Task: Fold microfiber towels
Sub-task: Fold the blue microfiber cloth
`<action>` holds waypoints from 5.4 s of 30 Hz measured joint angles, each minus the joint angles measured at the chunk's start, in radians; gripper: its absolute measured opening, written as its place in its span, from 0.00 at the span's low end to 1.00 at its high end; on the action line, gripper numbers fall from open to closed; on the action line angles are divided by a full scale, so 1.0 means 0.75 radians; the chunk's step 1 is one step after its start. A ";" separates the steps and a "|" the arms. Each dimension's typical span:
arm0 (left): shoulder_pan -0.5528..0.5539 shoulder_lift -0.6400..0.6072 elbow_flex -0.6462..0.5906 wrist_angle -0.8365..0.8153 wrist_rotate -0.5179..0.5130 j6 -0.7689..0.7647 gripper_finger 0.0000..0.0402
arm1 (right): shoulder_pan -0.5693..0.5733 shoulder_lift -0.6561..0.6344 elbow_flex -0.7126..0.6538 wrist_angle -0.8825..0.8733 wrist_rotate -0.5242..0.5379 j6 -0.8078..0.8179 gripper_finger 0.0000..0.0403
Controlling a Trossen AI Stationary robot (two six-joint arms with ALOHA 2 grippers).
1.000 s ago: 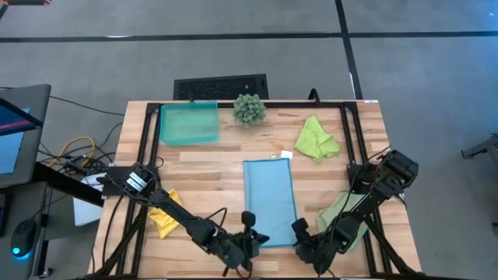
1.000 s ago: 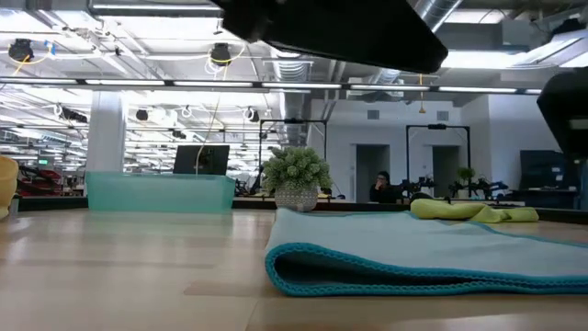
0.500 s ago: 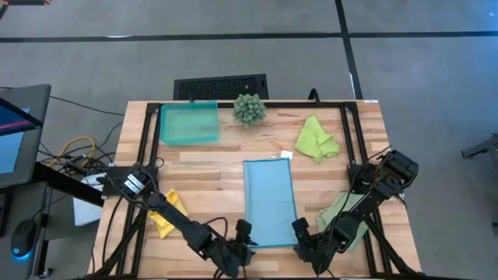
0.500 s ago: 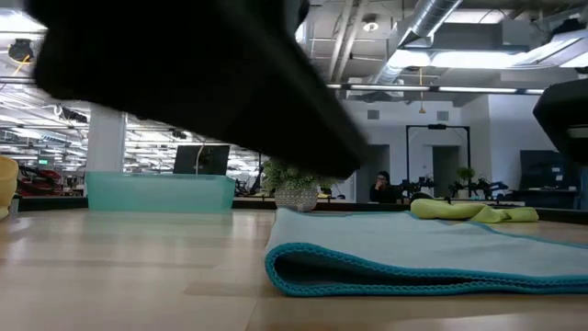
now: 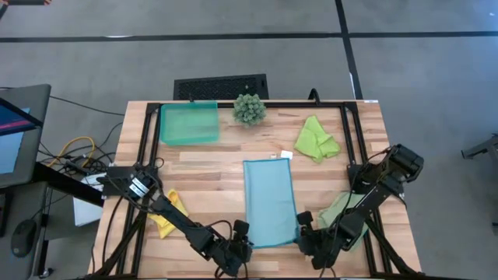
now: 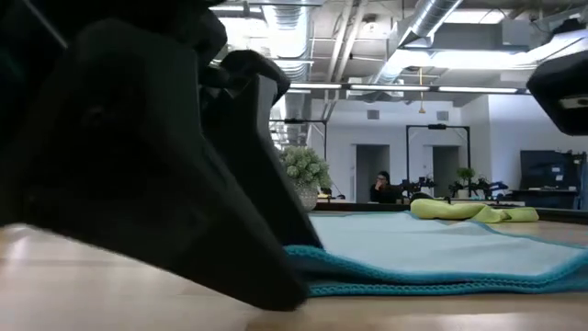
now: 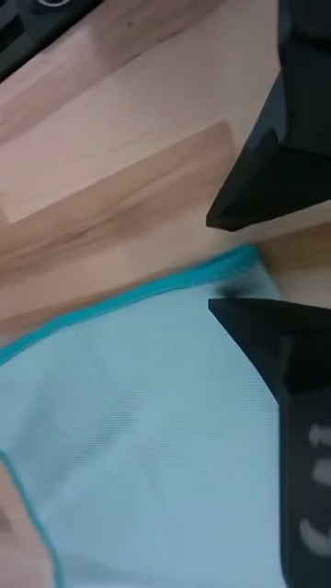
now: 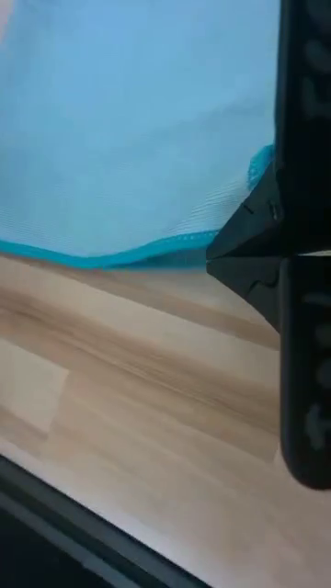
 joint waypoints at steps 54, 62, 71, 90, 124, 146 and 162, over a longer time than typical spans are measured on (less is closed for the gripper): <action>-0.132 0.040 0.412 -0.172 -0.076 0.155 0.07 | 0.168 0.065 0.209 -0.038 -0.124 -0.038 0.04; -0.094 0.040 0.412 -0.266 -0.155 0.124 0.16 | 0.005 0.064 0.207 -0.346 0.080 0.359 0.02; -0.056 0.098 0.412 -0.288 -0.149 0.069 0.36 | -0.088 0.063 0.146 -0.568 0.143 0.641 0.01; 0.054 0.060 0.367 -0.696 -0.509 -0.733 0.40 | -0.032 0.060 0.146 -0.688 0.197 0.769 0.03; 0.183 0.059 0.255 -0.501 -0.218 -0.857 0.19 | -0.012 0.060 0.147 -0.684 0.195 0.754 0.03; 0.123 0.048 0.479 -0.709 -0.227 -0.708 0.01 | 0.045 0.060 0.271 -0.892 0.221 0.758 0.02; 0.325 0.048 0.510 -1.019 -0.369 -0.580 0.00 | -0.179 0.059 0.241 -1.175 0.376 0.718 0.03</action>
